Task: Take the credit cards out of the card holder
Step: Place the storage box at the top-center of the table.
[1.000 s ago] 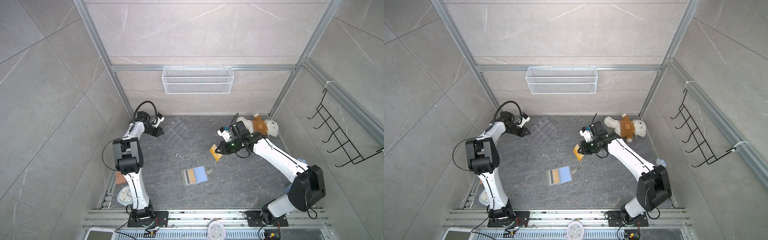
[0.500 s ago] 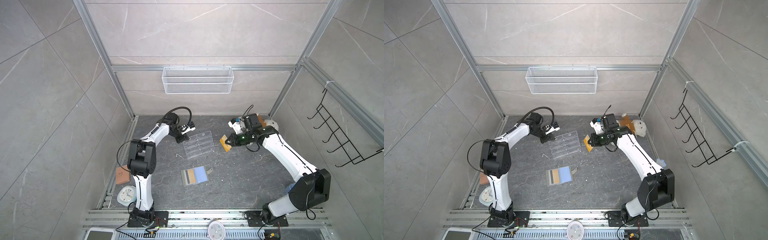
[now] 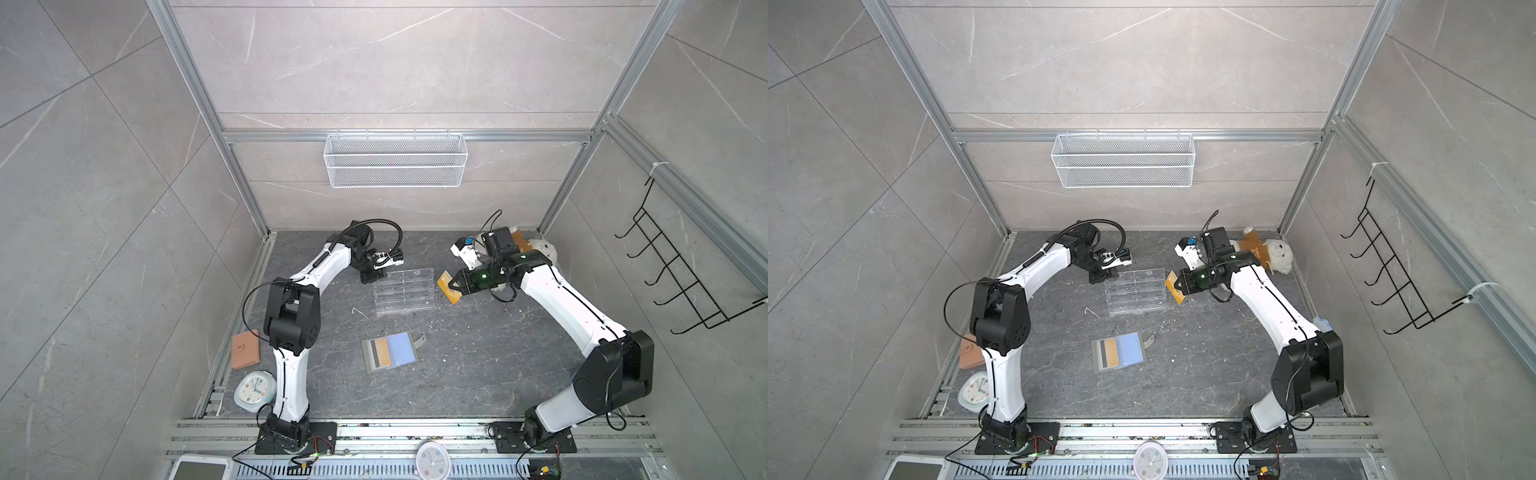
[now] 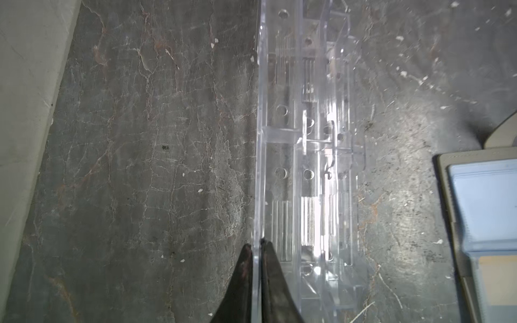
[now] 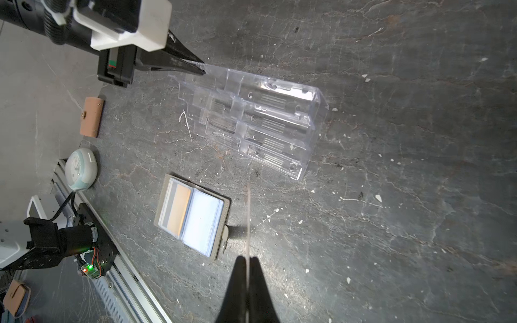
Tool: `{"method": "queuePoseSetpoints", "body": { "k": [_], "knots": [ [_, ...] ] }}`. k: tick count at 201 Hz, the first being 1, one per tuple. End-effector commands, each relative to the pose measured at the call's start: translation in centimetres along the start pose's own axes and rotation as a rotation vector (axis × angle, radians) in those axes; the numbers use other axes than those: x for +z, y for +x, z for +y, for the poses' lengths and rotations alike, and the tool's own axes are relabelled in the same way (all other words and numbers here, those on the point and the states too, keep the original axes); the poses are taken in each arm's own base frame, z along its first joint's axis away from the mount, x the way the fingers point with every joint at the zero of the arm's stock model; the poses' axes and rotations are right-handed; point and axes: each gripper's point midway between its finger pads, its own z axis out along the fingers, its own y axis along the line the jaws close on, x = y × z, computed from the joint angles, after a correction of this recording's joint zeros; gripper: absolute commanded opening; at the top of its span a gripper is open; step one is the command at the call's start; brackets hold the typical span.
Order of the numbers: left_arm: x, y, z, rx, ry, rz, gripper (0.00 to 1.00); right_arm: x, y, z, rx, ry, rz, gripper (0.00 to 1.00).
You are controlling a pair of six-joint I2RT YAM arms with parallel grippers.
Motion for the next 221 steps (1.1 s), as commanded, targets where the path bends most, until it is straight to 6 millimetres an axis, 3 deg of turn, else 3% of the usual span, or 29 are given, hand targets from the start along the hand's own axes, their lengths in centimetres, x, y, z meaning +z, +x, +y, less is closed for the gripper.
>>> {"method": "queuePoseSetpoints", "body": {
  "k": [1, 40, 56, 87, 123, 154, 180, 203, 221],
  "knots": [
    [1.3, 0.5, 0.3, 0.053, -0.011, 0.037, 0.16, -0.2, -1.0, 0.2, -0.031, -0.004, -0.018, 0.0],
    [1.6, 0.2, 1.2, 0.077, -0.059, 0.034, 0.21, 0.2, -0.6, -0.2, -0.028, 0.0, -0.017, 0.0],
    [1.2, -0.1, 2.5, 0.072, -0.135, 0.032, 0.32, 0.0, -0.8, -0.1, -0.03, 0.001, -0.025, 0.0],
    [-2.8, -4.0, 4.9, 0.073, -0.321, -0.124, 0.66, -0.7, -1.8, -0.4, -0.056, 0.02, -0.051, 0.0],
    [-8.0, -7.7, 5.8, 0.045, -0.424, -0.284, 0.69, -1.8, -4.0, -0.2, -0.113, 0.025, -0.094, 0.0],
    [-12.2, -9.8, 5.1, -0.006, -0.479, -0.386, 0.69, -2.3, -5.2, 0.6, -0.256, -0.001, -0.127, 0.0],
    [-17.0, -11.1, 3.4, -0.223, -0.542, -0.548, 0.7, -2.3, -6.4, 1.4, -0.487, -0.027, -0.191, 0.0],
    [-20.4, -9.4, 1.6, -0.592, -0.583, -0.646, 0.7, -1.5, -7.4, 1.6, -0.671, -0.048, -0.202, 0.0],
    [-20.8, -7.2, -1.6, -0.798, -0.544, -0.651, 0.72, -0.5, -7.8, 1.8, -0.823, -0.105, -0.149, 0.0]
  ]
}}
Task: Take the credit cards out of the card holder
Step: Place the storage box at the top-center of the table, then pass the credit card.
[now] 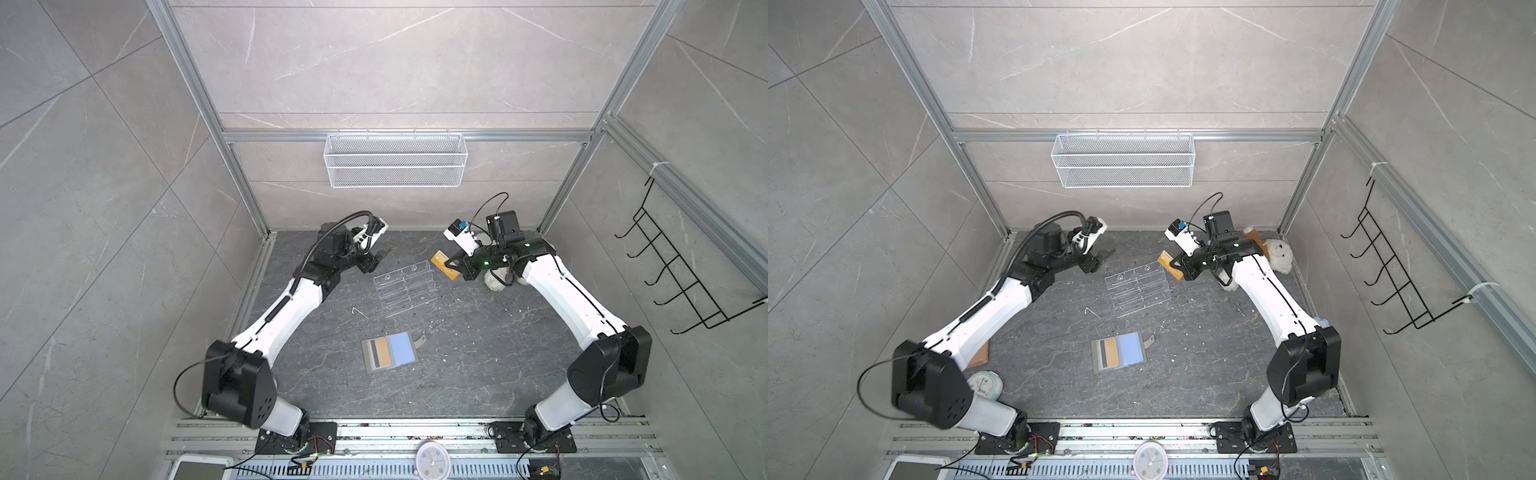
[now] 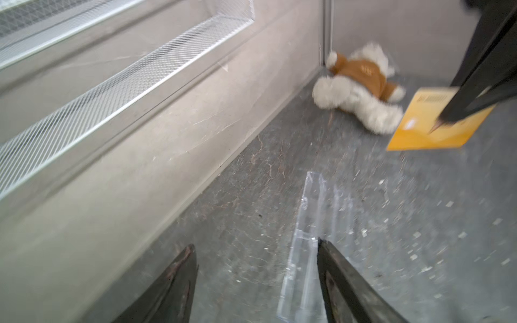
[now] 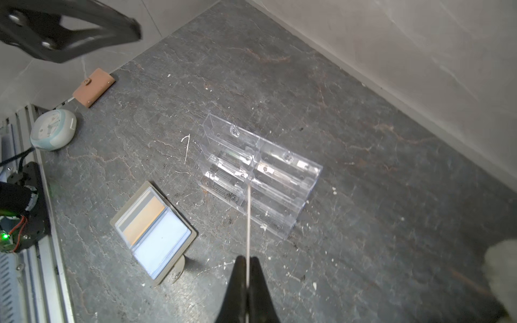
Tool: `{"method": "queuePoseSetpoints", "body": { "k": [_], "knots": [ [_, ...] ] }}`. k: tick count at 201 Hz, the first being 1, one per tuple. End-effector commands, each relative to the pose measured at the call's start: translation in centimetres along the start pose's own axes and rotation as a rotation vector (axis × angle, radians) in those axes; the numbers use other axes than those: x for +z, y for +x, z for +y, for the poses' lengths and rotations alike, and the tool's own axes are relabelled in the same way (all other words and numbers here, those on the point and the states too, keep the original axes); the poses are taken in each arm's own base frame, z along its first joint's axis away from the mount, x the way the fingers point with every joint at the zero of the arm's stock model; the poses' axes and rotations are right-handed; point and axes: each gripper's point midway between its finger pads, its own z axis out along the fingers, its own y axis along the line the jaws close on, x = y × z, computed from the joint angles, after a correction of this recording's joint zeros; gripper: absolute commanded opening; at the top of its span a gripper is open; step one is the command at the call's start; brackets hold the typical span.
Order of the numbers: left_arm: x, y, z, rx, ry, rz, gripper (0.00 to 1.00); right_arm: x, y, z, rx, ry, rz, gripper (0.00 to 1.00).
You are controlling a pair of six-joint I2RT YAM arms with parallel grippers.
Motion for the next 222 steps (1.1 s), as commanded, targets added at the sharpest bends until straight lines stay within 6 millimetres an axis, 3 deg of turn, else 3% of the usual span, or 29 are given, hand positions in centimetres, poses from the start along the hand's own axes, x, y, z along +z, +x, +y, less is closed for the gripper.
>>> {"method": "queuePoseSetpoints", "body": {
  "k": [1, 32, 62, 91, 148, 192, 222],
  "knots": [
    [-4.1, -0.5, 0.0, -0.392, -0.085, -0.049, 0.72, 1.4, -1.0, -0.1, -0.276, -0.093, -0.004, 0.0],
    [-8.6, 3.6, -3.3, -0.512, -0.093, -0.016, 0.73, 3.6, -0.4, -0.5, -0.456, -0.194, 0.088, 0.0],
    [-12.8, 5.4, -4.4, -0.55, -0.148, -0.049, 0.77, 6.4, 0.6, -1.1, -0.612, -0.257, 0.188, 0.0],
    [-14.7, 6.5, -4.9, -0.569, -0.179, -0.02, 0.78, 8.9, 0.8, -1.0, -0.699, -0.339, 0.257, 0.0],
    [-14.9, 7.4, -5.5, -0.582, -0.167, 0.009, 0.78, 11.3, 1.4, -1.2, -0.765, -0.357, 0.285, 0.0],
    [-14.2, 7.4, -5.9, -0.573, -0.13, 0.001, 0.78, 11.4, 1.2, -1.0, -0.771, -0.361, 0.268, 0.0],
    [-12.0, 6.3, -6.9, -0.617, -0.016, -0.073, 0.78, 10.6, -0.4, -0.7, -0.727, -0.348, 0.208, 0.0]
  ]
}}
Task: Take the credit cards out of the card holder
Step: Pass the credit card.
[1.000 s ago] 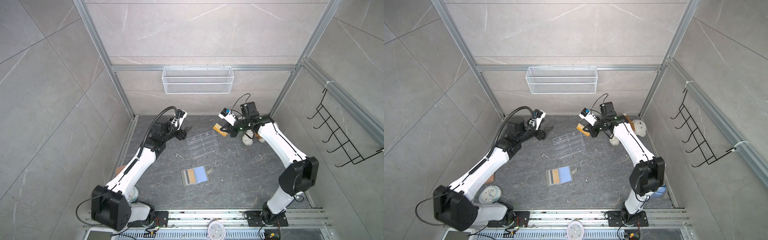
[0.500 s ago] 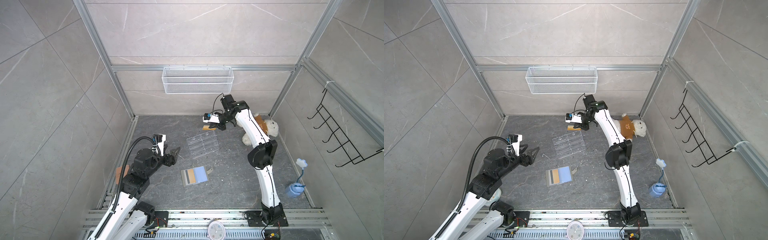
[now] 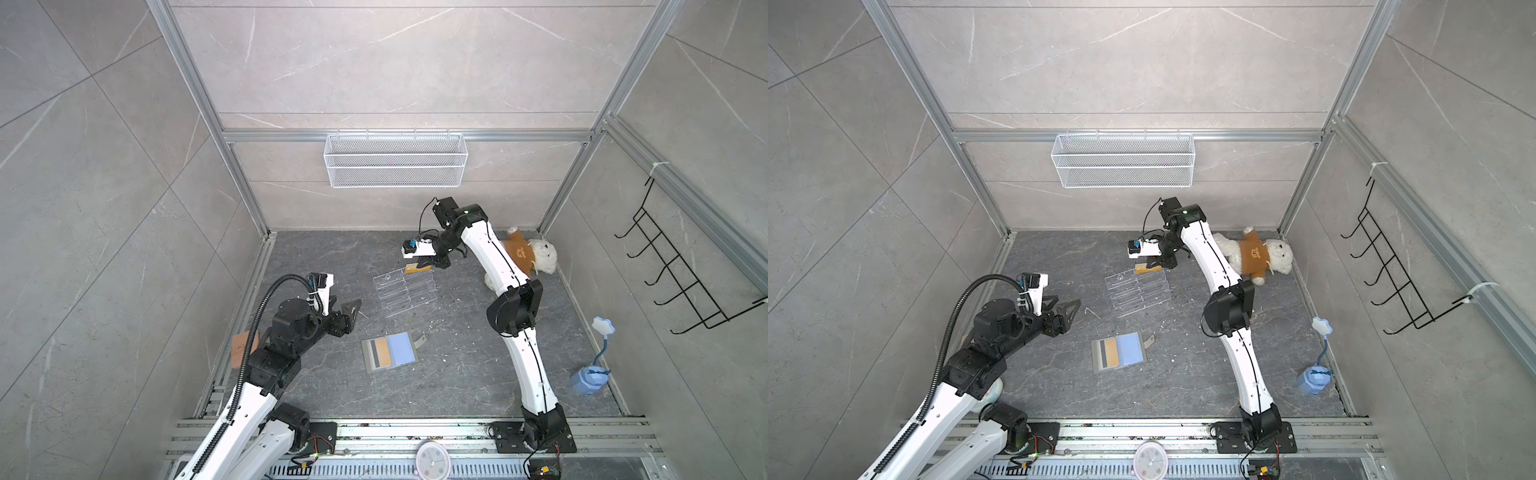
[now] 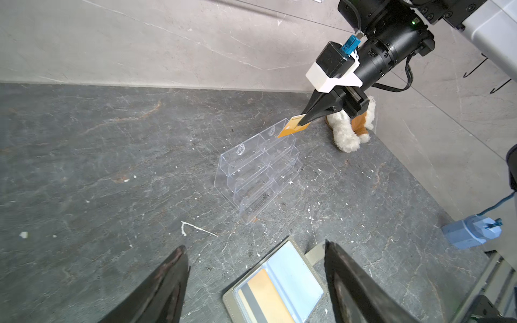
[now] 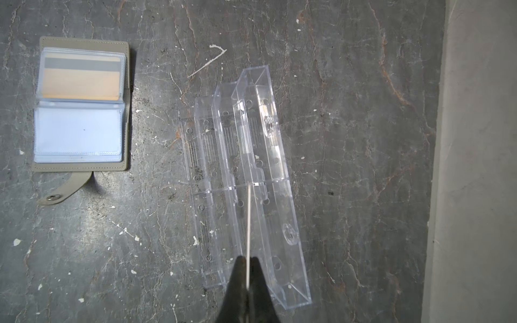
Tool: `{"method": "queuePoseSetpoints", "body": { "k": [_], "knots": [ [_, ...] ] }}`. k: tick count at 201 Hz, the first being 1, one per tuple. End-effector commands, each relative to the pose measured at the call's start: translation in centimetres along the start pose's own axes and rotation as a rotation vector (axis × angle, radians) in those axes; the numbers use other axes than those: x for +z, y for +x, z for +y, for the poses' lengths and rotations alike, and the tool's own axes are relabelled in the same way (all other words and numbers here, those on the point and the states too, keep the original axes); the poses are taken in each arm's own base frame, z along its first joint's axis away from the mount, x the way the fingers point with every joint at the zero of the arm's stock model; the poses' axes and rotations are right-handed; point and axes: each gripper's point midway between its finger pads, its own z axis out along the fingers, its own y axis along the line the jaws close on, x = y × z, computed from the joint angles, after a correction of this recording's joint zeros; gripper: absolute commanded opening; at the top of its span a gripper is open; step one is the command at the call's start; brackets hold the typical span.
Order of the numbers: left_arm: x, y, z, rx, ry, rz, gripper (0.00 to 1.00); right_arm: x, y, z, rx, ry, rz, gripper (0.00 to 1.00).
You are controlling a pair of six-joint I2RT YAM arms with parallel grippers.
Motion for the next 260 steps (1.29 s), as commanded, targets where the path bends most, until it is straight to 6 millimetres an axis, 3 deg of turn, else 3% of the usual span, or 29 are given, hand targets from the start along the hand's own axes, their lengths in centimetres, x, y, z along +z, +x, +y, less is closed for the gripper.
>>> {"method": "queuePoseSetpoints", "body": {
  "k": [1, 58, 94, 117, 138, 154, 169, 180, 193, 204, 220, 260],
  "knots": [
    [1.3, -1.7, -2.2, -0.032, 0.136, -0.071, 0.78, -1.2, -1.4, 0.1, 0.027, 0.005, -0.063, 0.0],
    [7.0, -3.6, -5.4, 0.081, 0.392, -0.176, 0.76, -4.7, -3.3, 0.5, 0.043, 0.04, -0.147, 0.0],
    [9.6, -6.4, -6.2, 0.065, 0.497, -0.368, 0.74, -10.6, -6.5, 0.0, 0.151, 0.091, -0.381, 0.0],
    [11.4, -9.1, -6.7, 0.013, 0.579, -0.475, 0.73, -14.9, -8.1, -0.4, 0.242, 0.119, -0.537, 0.0],
    [11.9, -11.9, -8.2, 0.005, 0.68, -0.563, 0.7, -18.9, -9.2, -0.9, 0.357, 0.143, -0.648, 0.0],
    [12.3, -13.5, -10.5, 0.041, 0.741, -0.593, 0.7, -20.4, -9.6, -2.0, 0.516, 0.125, -0.735, 0.0],
    [12.9, -15.3, -10.9, 0.016, 0.737, -0.636, 0.7, -22.0, -10.1, -1.8, 0.563, 0.122, -0.781, 0.0],
    [13.1, -16.6, -11.3, 0.0, 0.754, -0.654, 0.69, -22.7, -10.5, -1.9, 0.59, 0.112, -0.821, 0.0],
    [12.9, -17.5, -13.2, 0.02, 0.835, -0.651, 0.67, -23.8, -11.0, -1.9, 0.604, 0.127, -0.863, 0.0],
    [12.7, -17.5, -14.8, 0.047, 0.881, -0.648, 0.66, -24.6, -11.0, -2.2, 0.609, 0.141, -0.904, 0.0],
    [12.8, -17.6, -15.2, 0.044, 0.882, -0.654, 0.63, -25.7, -11.1, -2.4, 0.607, 0.129, -0.965, 0.0],
    [12.9, -17.3, -16.3, 0.047, 0.919, -0.637, 0.57, -25.0, -11.0, -2.2, 0.629, 0.071, -0.984, 0.0]
  ]
}}
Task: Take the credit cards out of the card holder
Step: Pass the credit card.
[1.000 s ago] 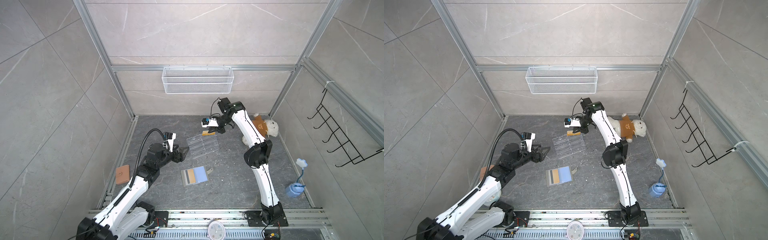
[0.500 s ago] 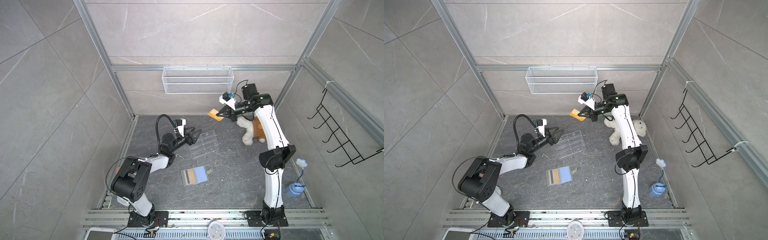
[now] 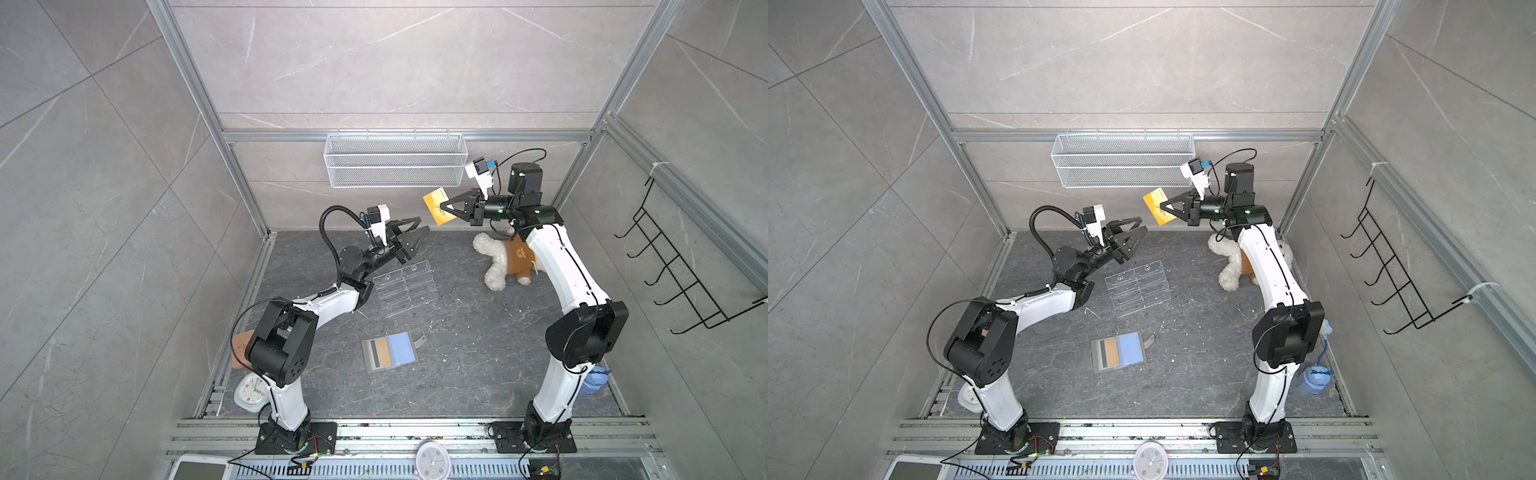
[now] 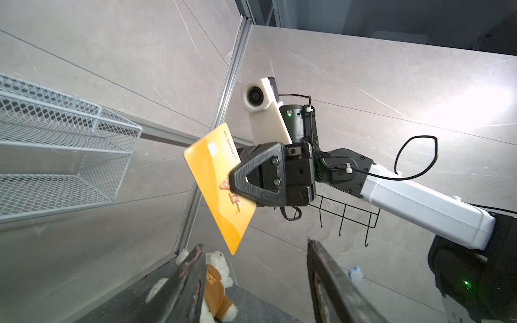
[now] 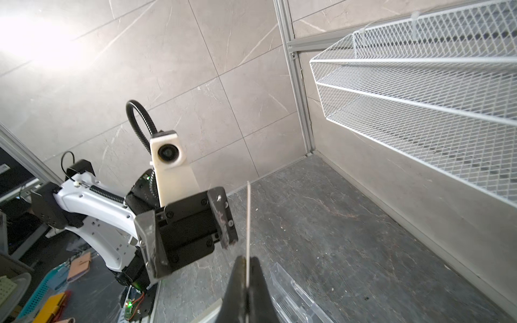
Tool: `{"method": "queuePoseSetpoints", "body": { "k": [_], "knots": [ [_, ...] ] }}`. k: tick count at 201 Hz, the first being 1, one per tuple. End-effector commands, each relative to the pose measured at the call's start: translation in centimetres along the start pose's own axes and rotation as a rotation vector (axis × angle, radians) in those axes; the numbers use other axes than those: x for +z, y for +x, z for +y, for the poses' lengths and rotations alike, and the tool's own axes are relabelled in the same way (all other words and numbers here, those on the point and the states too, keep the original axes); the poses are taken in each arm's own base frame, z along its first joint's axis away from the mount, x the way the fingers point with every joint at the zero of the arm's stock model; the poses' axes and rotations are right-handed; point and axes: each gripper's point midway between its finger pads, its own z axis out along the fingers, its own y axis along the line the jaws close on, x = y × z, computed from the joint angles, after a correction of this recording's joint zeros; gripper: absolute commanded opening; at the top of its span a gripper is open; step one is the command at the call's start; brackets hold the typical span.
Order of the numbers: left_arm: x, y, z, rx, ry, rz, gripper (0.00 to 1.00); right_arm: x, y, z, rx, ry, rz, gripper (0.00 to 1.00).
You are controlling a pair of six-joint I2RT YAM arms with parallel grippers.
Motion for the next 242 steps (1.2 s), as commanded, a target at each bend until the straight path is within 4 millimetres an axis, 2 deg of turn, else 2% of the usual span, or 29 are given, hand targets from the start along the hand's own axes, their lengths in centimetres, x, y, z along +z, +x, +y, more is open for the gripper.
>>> {"method": "queuePoseSetpoints", "body": {
  "k": [1, 31, 60, 117, 194, 218, 242],
  "knots": [
    [0.7, -1.3, -1.6, 0.037, 0.078, -0.04, 0.57, -0.3, -2.0, 2.2, -0.026, -0.075, -0.042, 0.0],
    [1.2, -1.2, -1.1, 0.02, 0.078, -0.044, 0.53, -0.4, -1.3, 3.0, -0.023, -0.111, -0.045, 0.0],
    [2.0, -1.8, -1.4, 0.02, 0.104, -0.058, 0.5, -0.4, -0.6, 3.2, -0.007, -0.127, -0.035, 0.0],
    [3.2, -1.5, -1.0, -0.019, 0.132, -0.057, 0.39, -0.7, -0.3, 4.2, -0.012, -0.154, -0.03, 0.0],
    [4.1, -1.6, -1.6, -0.043, 0.174, -0.052, 0.17, -0.8, 0.4, 4.4, -0.001, -0.169, -0.027, 0.0],
    [4.3, -1.6, -1.6, -0.062, 0.181, -0.051, 0.0, -0.8, 0.7, 4.4, 0.001, -0.17, -0.026, 0.0],
    [4.5, -1.6, -1.9, -0.072, 0.197, -0.043, 0.0, -0.8, 1.0, 4.4, 0.006, -0.171, -0.025, 0.0]
  ]
}}
